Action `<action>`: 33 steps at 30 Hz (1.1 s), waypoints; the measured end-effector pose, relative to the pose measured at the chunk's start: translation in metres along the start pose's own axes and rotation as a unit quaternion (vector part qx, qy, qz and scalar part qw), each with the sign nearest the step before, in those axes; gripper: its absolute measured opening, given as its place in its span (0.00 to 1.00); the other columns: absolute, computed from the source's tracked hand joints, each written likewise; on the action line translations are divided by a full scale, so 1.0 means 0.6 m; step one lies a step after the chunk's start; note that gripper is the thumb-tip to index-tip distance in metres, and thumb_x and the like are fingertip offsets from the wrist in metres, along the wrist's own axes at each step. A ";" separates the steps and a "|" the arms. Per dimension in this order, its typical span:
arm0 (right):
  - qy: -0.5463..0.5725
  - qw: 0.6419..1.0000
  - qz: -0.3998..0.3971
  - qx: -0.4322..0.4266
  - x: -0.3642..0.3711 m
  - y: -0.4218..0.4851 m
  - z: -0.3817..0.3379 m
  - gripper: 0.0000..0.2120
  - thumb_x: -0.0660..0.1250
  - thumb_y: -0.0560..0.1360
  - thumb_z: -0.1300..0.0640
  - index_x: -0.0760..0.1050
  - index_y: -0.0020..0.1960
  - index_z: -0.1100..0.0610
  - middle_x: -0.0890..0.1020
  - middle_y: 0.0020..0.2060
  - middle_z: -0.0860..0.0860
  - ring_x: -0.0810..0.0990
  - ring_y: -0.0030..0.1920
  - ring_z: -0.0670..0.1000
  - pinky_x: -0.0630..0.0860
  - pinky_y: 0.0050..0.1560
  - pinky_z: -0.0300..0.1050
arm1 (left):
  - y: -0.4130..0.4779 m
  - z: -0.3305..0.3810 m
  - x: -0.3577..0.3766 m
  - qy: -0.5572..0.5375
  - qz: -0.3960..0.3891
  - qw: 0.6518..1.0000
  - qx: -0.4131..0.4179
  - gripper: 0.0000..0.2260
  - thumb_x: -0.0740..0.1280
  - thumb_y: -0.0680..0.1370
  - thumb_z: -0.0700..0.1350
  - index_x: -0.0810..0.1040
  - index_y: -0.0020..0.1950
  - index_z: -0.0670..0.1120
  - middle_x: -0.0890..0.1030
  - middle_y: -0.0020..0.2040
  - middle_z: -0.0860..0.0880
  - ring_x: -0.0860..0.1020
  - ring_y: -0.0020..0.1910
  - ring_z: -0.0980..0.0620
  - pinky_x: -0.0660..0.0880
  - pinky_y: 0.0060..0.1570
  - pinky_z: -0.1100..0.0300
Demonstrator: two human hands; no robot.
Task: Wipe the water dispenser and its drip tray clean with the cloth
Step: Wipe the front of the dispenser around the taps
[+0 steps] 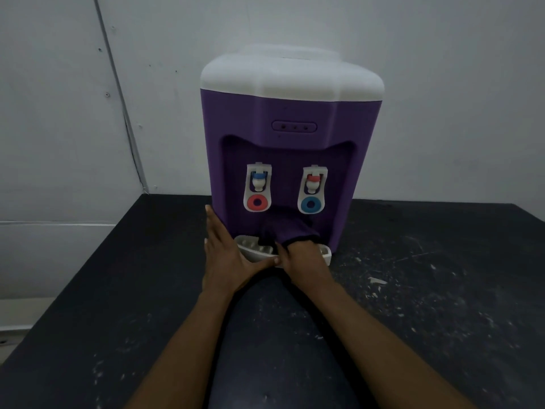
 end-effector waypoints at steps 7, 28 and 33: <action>0.049 0.994 -0.098 -0.016 0.028 0.035 -0.065 0.18 0.59 0.86 0.55 0.74 0.71 0.65 0.78 0.66 0.62 0.76 0.66 0.61 0.73 0.66 0.54 | -0.008 0.004 0.011 0.050 0.016 0.999 0.003 0.62 0.76 0.71 0.60 0.26 0.78 0.46 0.31 0.81 0.47 0.39 0.81 0.51 0.46 0.79 0.38; 0.088 0.981 0.173 -0.004 -0.069 -0.045 0.057 0.13 0.68 0.79 0.57 0.72 0.37 0.60 0.75 0.32 0.55 0.71 0.35 0.52 0.65 0.39 0.47 | -0.016 0.023 0.012 0.063 0.020 0.997 -0.046 0.75 0.75 0.54 0.77 0.22 0.76 0.52 0.39 0.83 0.44 0.48 0.82 0.43 0.53 0.77 0.36; -0.017 0.992 0.106 0.061 -0.042 -0.027 0.068 0.14 0.60 0.85 0.62 0.76 0.42 0.60 0.81 0.41 0.63 0.71 0.39 0.55 0.60 0.42 0.46 | -0.014 0.019 0.013 0.072 0.029 0.996 -0.038 0.75 0.74 0.54 0.78 0.22 0.76 0.51 0.42 0.83 0.43 0.50 0.81 0.43 0.53 0.77 0.36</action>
Point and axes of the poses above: each hand's wrist, its own y-axis towards the middle knuckle, its own x-axis out of the palm, z = x × y, the point moved 3 cm from there along y, towards the middle knuckle
